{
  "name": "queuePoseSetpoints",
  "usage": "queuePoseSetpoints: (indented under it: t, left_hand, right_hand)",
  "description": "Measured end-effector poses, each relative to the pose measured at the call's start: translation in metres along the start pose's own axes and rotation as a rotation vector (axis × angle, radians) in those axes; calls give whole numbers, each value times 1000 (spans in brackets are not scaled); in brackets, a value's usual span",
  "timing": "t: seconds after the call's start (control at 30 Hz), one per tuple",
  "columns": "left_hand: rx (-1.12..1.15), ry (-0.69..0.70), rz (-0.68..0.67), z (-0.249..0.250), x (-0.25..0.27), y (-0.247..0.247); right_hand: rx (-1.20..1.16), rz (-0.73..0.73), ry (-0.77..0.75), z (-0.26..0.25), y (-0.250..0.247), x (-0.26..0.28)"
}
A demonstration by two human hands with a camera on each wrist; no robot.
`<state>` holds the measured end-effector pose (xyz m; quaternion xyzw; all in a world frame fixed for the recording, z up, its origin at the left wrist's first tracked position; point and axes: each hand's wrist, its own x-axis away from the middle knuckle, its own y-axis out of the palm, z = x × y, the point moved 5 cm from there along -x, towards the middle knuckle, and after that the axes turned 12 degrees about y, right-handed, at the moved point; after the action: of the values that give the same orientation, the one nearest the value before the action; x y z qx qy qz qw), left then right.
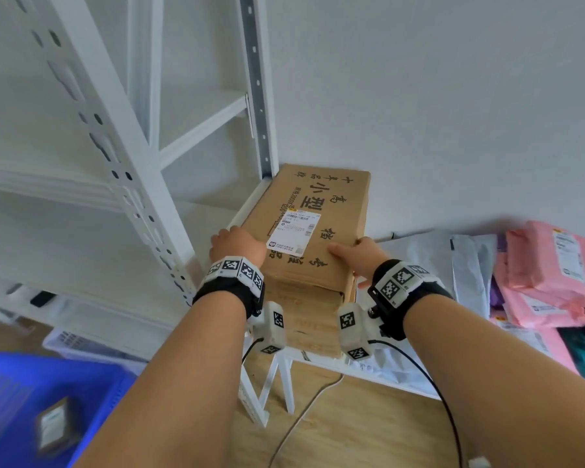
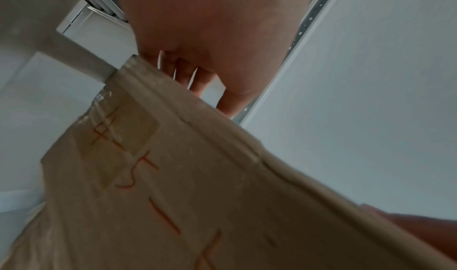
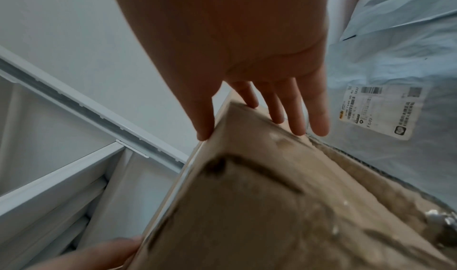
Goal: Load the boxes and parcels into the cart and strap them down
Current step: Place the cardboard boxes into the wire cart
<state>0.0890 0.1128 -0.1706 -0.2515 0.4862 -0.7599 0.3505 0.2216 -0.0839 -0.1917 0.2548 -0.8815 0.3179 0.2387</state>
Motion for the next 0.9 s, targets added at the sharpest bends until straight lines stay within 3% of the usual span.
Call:
queuePoseSetpoints:
  t: [0.2,0.43,0.63,0.9]
  left_hand:
    - [266,-73,-109,-2,-2,5]
    - [517,-37,-82,3,18,11]
    - [638,-13,-3,18,34,17]
    - [675,167,-5,91,62,8]
  right_hand:
    - [-81,-83,34,6,3,-7]
    - [-71,-107,-91,10,-4,13]
    - [-108,-15,-108,18,-28,34]
    - [-290,146,-74,54,-91,53]
